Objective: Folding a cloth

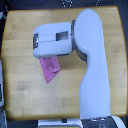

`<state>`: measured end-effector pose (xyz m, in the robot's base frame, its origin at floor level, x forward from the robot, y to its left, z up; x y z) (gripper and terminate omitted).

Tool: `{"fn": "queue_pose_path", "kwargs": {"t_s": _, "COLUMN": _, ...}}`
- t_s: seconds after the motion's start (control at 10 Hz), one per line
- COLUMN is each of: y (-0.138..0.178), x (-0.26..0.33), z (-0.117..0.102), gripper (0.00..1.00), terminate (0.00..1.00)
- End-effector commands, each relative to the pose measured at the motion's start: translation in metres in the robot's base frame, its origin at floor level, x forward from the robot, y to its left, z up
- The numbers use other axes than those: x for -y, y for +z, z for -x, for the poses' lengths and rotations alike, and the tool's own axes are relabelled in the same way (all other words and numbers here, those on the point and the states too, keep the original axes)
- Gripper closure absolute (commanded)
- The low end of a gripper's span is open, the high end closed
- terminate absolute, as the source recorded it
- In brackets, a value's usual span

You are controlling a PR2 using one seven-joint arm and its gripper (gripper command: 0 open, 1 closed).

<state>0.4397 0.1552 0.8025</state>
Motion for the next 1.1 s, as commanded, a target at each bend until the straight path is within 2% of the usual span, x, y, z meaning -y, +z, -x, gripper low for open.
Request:
{"fn": "queue_pose_path", "kwargs": {"t_s": 0.0, "y": 0.002, "x": 0.002, "z": 0.004, "gripper": 1.00, "terminate": 0.00}}
{"fn": "queue_pose_path", "kwargs": {"t_s": 0.2, "y": 0.000, "x": 0.000, "z": -0.002, "gripper": 1.00, "terminate": 0.00}}
{"fn": "queue_pose_path", "kwargs": {"t_s": 0.3, "y": 0.000, "x": -0.003, "z": -0.005, "gripper": 0.00, "terminate": 0.00}}
{"fn": "queue_pose_path", "kwargs": {"t_s": 1.0, "y": -0.005, "x": -0.003, "z": -0.020, "gripper": 0.00, "terminate": 0.00}}
